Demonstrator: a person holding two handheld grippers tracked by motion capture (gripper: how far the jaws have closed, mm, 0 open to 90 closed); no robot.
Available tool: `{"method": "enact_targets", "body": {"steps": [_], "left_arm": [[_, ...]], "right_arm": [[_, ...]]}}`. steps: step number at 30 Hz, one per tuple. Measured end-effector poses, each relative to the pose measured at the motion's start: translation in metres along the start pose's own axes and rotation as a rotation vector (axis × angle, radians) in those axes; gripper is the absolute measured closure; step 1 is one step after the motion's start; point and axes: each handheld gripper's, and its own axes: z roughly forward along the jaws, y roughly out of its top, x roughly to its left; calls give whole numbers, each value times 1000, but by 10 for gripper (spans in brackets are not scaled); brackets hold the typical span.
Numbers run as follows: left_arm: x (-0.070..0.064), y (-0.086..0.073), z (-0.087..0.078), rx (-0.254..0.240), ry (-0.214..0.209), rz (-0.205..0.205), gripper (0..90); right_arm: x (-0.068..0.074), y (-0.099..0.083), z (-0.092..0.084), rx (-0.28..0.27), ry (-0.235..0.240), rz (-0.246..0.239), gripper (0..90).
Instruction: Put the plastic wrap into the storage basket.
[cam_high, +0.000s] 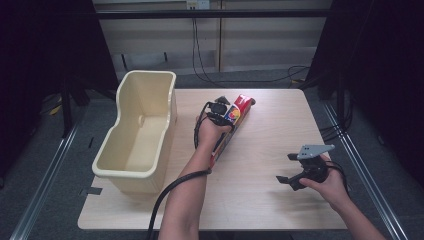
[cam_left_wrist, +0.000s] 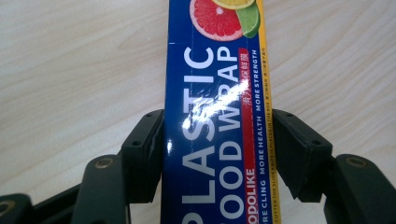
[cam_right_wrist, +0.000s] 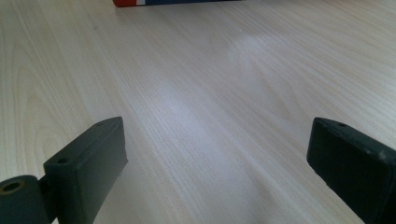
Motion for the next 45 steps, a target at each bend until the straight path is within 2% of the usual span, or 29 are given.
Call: {"method": "enact_targets", "body": {"steps": [2, 3, 5, 6, 8, 9, 15, 16, 17, 18, 19, 21, 25, 29, 31, 33, 35, 37, 38, 39, 45], "left_arm": [[-3, -1, -3, 35, 3, -19, 394], [-4, -2, -6, 69, 6, -25, 394], [-5, -4, -8, 86, 11, -31, 392], [-5, -4, -9, 85, 14, -20, 389], [-5, -4, -8, 84, 2, -32, 375], [-6, -3, -6, 62, -4, -42, 354], [-9, 1, 6, 81, 17, -4, 312], [-10, 1, 8, 82, 21, -19, 309], [-9, 2, 10, 91, 31, -1, 323], [-9, 2, 11, 101, 34, -2, 346], [-9, 2, 12, 95, 35, 9, 359], [-8, 3, 11, 98, 35, -10, 385], [-9, 5, 8, 145, 48, 7, 403], [-10, 6, 0, 182, 21, 1, 405], [-11, 7, -8, 198, 17, -22, 406], [-11, 7, -11, 208, 16, -17, 407], [-11, 10, -25, 236, 16, -33, 407], [-12, 11, -35, 253, 23, -22, 408], [-13, 11, -40, 251, 21, -35, 408], [-12, 13, -47, 260, 17, -30, 409], [-13, 18, -78, 254, -7, -64, 408]], "right_arm": [[0, 0, 0, 0, -1, 1, 44], [0, 0, 0, 1, 1, -2, 45], [0, 0, -1, -1, -4, -1, 44], [0, 0, 0, 0, -3, -2, 44], [0, 0, 0, 2, 0, 1, 44], [0, 0, 0, 2, 0, -4, 44], [0, 1, 0, 0, 2, -3, 44], [0, 1, 0, -1, 1, -3, 44], [0, 1, 0, -2, 0, 2, 44], [0, 0, -1, -4, -1, 2, 44], [-1, 1, -1, -7, -2, -1, 43], [-1, 0, -2, -10, -1, 3, 43], [0, 0, -2, -9, 0, 4, 44], [-1, 1, -2, -14, 0, 2, 43], [-1, 1, -2, -15, 3, 4, 43], [-2, 1, -2, -16, 6, 5, 43], [-1, 1, -3, -16, 4, 5, 43], [-1, 1, -3, -16, -1, 6, 43], [-1, 1, -3, -18, 0, 6, 43], [-1, 1, -3, -19, -4, 10, 42], [0, 2, -2, -23, 4, 3, 42]]}}
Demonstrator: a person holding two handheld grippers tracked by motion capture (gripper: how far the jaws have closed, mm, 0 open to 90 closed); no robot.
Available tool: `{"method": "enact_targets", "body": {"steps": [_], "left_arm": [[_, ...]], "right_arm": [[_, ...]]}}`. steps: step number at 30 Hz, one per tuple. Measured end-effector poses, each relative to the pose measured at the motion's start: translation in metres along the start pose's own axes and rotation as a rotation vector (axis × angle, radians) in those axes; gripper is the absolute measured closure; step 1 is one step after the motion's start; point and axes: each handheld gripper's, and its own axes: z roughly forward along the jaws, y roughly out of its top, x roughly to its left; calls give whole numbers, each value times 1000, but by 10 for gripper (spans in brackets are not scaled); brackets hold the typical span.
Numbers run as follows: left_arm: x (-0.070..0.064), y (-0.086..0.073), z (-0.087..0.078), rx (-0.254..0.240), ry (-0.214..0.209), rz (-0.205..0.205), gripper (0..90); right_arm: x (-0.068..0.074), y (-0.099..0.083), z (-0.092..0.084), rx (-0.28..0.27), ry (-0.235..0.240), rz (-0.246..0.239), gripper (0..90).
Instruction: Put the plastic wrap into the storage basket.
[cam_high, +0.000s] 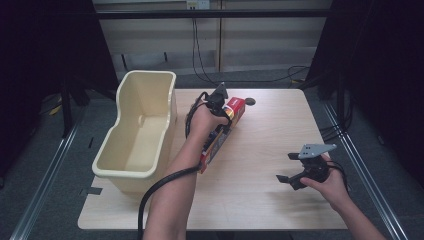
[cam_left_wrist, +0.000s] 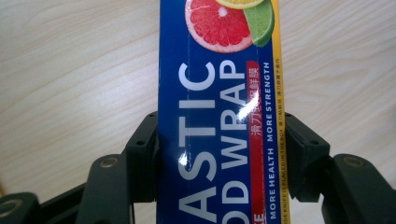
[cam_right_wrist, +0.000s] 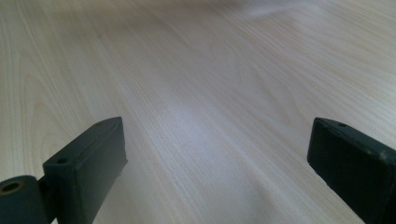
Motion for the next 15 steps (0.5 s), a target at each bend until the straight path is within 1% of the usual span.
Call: {"method": "enact_targets", "body": {"steps": [1, 2, 4, 7, 10, 11, 12, 14, 15], "left_arm": [[-1, -1, -5, -1, 1, 1, 408], [-1, -1, -10, 11, 1, 0, 408], [-1, -2, -17, 9, -13, -20, 408], [0, -4, -26, 21, -13, -16, 409], [1, -6, -34, 29, -11, -21, 408], [1, -7, -37, 35, -7, -31, 408], [2, -7, -39, 34, -13, -31, 408], [4, -8, -45, 28, -17, -44, 408], [4, -8, -47, 27, -14, -42, 408]], "right_arm": [[0, 0, 0, 0, 1, 2, 42], [0, 0, 0, -1, 3, 2, 41], [1, 0, 0, 3, 1, 2, 39], [1, 0, 1, 0, -5, -2, 38], [1, 0, 0, 1, 2, 1, 34], [1, 0, 0, 0, 1, 2, 34], [1, 0, 1, -1, 6, 2, 33], [1, 0, 1, 1, 6, 1, 32], [1, 0, 1, 4, 11, 4, 32]]}}
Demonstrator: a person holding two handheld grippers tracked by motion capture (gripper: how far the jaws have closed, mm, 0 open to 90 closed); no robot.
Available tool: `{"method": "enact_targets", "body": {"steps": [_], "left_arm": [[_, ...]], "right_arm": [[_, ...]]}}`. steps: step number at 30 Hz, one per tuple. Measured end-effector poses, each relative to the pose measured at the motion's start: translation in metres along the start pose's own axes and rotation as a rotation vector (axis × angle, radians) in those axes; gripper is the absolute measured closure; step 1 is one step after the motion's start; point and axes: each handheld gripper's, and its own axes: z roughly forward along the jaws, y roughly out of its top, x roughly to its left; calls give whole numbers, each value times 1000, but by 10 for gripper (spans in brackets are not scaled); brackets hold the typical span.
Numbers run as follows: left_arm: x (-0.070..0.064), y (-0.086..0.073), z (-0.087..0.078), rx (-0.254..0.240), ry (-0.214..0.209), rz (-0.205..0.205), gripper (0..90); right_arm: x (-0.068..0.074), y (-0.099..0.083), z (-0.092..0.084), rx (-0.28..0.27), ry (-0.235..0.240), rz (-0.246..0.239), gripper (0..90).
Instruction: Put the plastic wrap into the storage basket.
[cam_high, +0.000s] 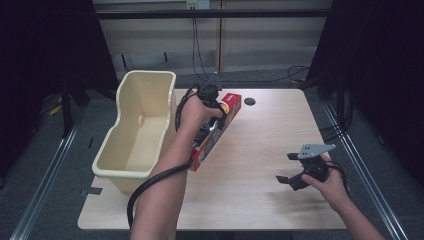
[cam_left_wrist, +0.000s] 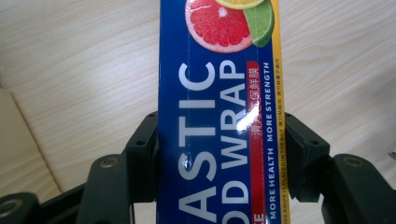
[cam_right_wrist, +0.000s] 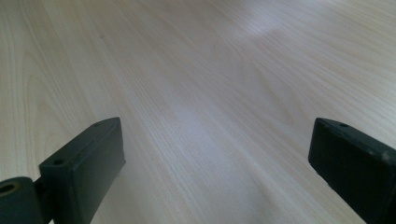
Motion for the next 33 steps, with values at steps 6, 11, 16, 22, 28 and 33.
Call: {"method": "enact_targets", "body": {"steps": [6, 11, 16, 22, 28, 33], "left_arm": [[3, -3, -16, -7, 7, -17, 408], [6, -6, -28, -10, 13, -28, 408], [8, -9, -39, -14, 15, -55, 409], [13, -12, -52, -22, 23, -65, 409], [18, -16, -65, -32, 28, -76, 408], [24, -20, -75, -45, 37, -99, 409]], "right_arm": [[1, 0, 1, 0, -6, -5, 32], [1, 1, 1, 3, -1, -9, 31], [2, 1, 1, 4, 3, -9, 32], [2, 2, 1, 4, 3, -10, 32], [2, 2, 1, 5, 0, -10, 32], [2, 2, 1, 4, 1, -10, 32]]}}
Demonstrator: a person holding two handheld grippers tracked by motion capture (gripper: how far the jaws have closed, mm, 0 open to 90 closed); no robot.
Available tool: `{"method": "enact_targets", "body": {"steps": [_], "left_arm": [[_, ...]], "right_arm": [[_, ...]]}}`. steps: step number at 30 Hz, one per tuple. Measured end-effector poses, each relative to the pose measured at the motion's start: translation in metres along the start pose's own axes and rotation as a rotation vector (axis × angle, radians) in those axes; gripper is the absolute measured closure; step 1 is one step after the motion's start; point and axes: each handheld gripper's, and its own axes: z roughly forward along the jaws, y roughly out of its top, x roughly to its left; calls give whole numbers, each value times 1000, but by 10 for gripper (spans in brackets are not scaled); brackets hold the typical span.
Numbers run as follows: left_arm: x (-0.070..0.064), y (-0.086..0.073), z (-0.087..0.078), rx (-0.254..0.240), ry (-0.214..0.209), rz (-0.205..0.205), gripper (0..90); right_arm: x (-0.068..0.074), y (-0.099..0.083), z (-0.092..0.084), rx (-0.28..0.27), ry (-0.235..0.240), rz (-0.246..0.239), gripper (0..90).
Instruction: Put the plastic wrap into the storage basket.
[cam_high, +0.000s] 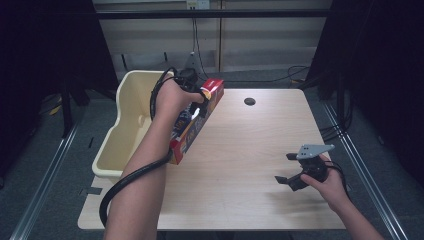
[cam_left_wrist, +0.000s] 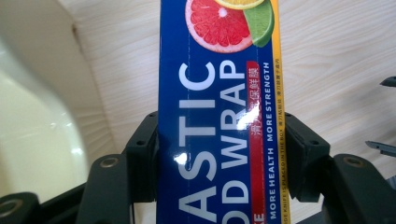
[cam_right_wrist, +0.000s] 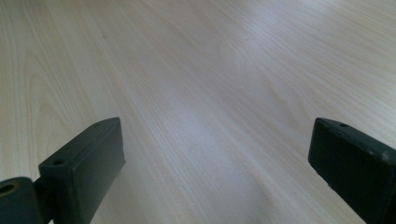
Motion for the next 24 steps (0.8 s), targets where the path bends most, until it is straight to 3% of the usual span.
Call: {"method": "enact_targets", "body": {"steps": [3, 24], "left_arm": [[5, -3, -6, -14, 4, -39, 409], [34, -20, -46, -22, 42, -119, 409]], "right_arm": [[0, 0, 0, 0, -2, 0, 32], [0, 0, 0, 0, -6, 3, 33]]}}
